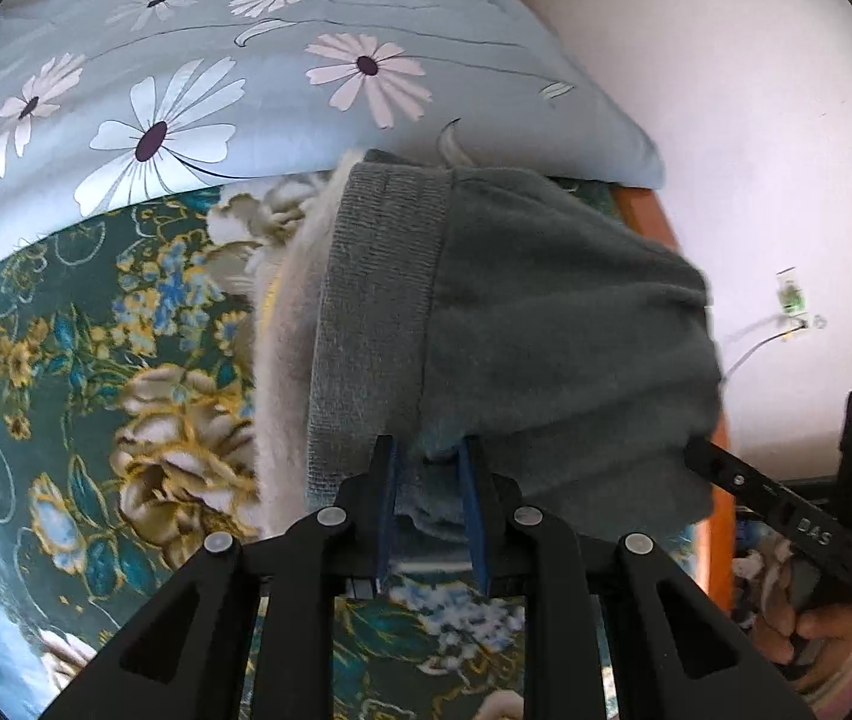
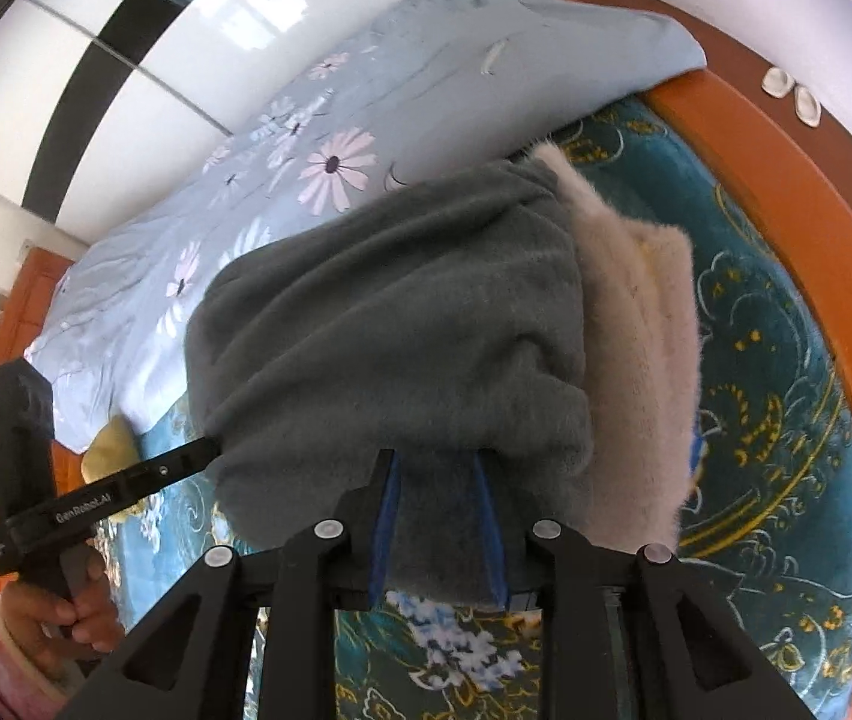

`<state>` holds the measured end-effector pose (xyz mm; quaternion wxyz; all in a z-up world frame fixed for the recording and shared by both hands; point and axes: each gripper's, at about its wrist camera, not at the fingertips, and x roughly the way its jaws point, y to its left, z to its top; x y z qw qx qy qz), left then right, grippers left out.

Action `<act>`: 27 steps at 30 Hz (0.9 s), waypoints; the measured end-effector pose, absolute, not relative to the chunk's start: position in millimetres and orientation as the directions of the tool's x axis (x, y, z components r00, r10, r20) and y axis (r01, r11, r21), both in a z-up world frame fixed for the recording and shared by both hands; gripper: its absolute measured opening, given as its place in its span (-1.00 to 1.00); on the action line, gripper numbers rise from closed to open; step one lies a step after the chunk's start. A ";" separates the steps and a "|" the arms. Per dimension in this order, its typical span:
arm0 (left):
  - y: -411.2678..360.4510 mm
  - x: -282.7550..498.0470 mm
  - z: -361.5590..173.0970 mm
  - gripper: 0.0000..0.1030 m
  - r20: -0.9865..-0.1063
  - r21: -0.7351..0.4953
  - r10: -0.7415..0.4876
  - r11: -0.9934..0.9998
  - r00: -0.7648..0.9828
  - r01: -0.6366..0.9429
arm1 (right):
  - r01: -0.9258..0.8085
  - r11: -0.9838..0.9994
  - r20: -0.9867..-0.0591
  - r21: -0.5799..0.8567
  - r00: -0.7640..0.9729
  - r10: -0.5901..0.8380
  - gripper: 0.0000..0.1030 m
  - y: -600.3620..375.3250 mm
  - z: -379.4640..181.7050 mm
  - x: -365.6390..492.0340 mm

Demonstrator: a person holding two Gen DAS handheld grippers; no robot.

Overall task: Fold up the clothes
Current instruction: 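Lower the grey pants onto the pink fuzzy stack with both tools, then open both tools and release the grey pants on the stack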

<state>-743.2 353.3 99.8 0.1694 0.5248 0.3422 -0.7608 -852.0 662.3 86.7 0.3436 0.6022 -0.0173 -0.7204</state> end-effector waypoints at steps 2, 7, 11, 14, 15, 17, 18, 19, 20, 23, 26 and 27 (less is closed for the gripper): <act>352.3 -749.9 94.9 -0.60 -0.924 -0.319 0.090 -0.717 -0.372 0.620 | 0.471 -0.774 -0.867 0.424 -0.035 -0.497 -0.45 656.8 80.3 -855.1; 351.7 -757.0 88.3 -0.59 -0.942 -0.283 0.091 -0.735 -0.323 0.617 | 0.466 -0.781 -0.881 0.416 -0.006 -0.473 -0.45 652.1 64.4 -862.3; 356.6 -751.0 96.5 -0.59 -0.945 -0.274 0.085 -0.731 -0.315 0.625 | 0.466 -0.780 -0.886 0.417 0.018 -0.463 -0.45 656.2 64.8 -863.4; 364.7 -738.0 113.5 -0.59 -0.937 -0.274 0.059 -0.738 -0.345 0.616 | 0.456 -0.785 -0.880 0.419 -0.009 -0.475 -0.45 662.5 84.6 -857.5; 366.2 -732.8 118.0 -0.59 -0.934 -0.275 0.052 -0.737 -0.353 0.618 | 0.470 -0.775 -0.870 0.422 -0.031 -0.493 -0.45 664.9 94.6 -852.7; 367.2 -720.8 123.9 -0.59 -0.932 -0.278 0.042 -0.722 -0.360 0.634 | 0.499 -0.755 -0.854 0.426 -0.054 -0.517 -0.45 668.1 109.8 -841.3; 366.6 -714.8 125.4 -0.59 -0.931 -0.282 0.042 -0.709 -0.361 0.646 | 0.511 -0.745 -0.850 0.428 -0.052 -0.524 -0.45 668.1 114.0 -834.9; 366.3 -708.8 125.9 -0.59 -0.932 -0.288 0.044 -0.694 -0.361 0.659 | 0.521 -0.738 -0.850 0.430 -0.042 -0.525 -0.45 667.2 115.3 -829.4; 366.4 -703.6 126.1 -0.59 -0.933 -0.290 0.045 -0.681 -0.357 0.672 | 0.530 -0.730 -0.849 0.432 -0.032 -0.527 -0.45 666.2 116.5 -823.9; 368.2 -689.3 127.7 -0.57 -0.938 -0.283 0.038 -0.654 -0.344 0.701 | 0.566 -0.709 -0.862 0.421 0.007 -0.507 -0.43 658.7 112.3 -805.0; 372.0 -677.4 130.4 -0.12 -0.944 -0.265 0.025 -0.651 -0.329 0.711 | 0.569 -0.717 -0.880 0.403 0.026 -0.475 -0.23 652.0 104.5 -791.7; 374.0 -674.4 131.4 -0.06 -0.949 -0.247 0.014 -0.658 -0.316 0.711 | 0.564 -0.726 -0.888 0.393 0.029 -0.459 -0.14 650.7 100.9 -788.4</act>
